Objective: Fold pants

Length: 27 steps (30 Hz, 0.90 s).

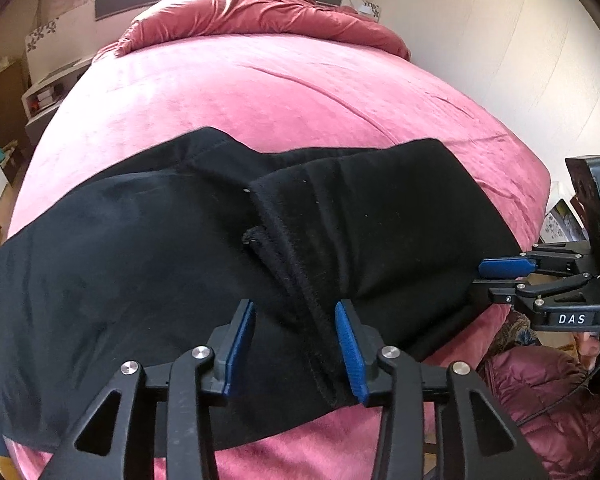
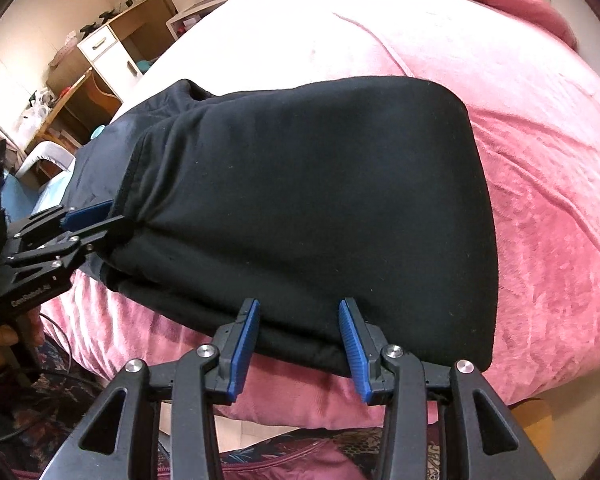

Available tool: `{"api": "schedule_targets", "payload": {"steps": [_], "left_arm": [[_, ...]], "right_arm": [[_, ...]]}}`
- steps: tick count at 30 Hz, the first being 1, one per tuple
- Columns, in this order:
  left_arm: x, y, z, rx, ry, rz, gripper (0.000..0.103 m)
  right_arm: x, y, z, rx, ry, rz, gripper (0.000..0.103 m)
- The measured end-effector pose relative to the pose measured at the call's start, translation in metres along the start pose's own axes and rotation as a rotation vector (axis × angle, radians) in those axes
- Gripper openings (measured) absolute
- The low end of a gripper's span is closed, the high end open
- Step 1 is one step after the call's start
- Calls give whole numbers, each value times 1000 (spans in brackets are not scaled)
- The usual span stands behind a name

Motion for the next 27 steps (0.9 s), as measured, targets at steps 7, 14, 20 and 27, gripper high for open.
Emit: {"api": "schedule_targets", "payload": {"steps": [7,14,20,27], "left_arm": [[23,25,-10,-25,35,30,49],[71,46,-22,-9,173,-9,64],[132,77,-37,-44,342,23,67],[199,109,-64,-68,489,102,67]], "right_arm": [[13,10,10,-26,31,-35,43],[38,18,27,-62,76,38,43],[93,4,41,-48,206,164,43],[135,-35,45,11,362,108,40]]}}
Point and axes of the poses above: each gripper's, at about its wrist camera, not at the fingertips, and y roughly against the way its jaws point, x to its left, z to its top, the point moved 3 cm from there along -y, roughly the way its jaws point, and after that the axes turned 7 degrees about x, right-handed, at the moved point
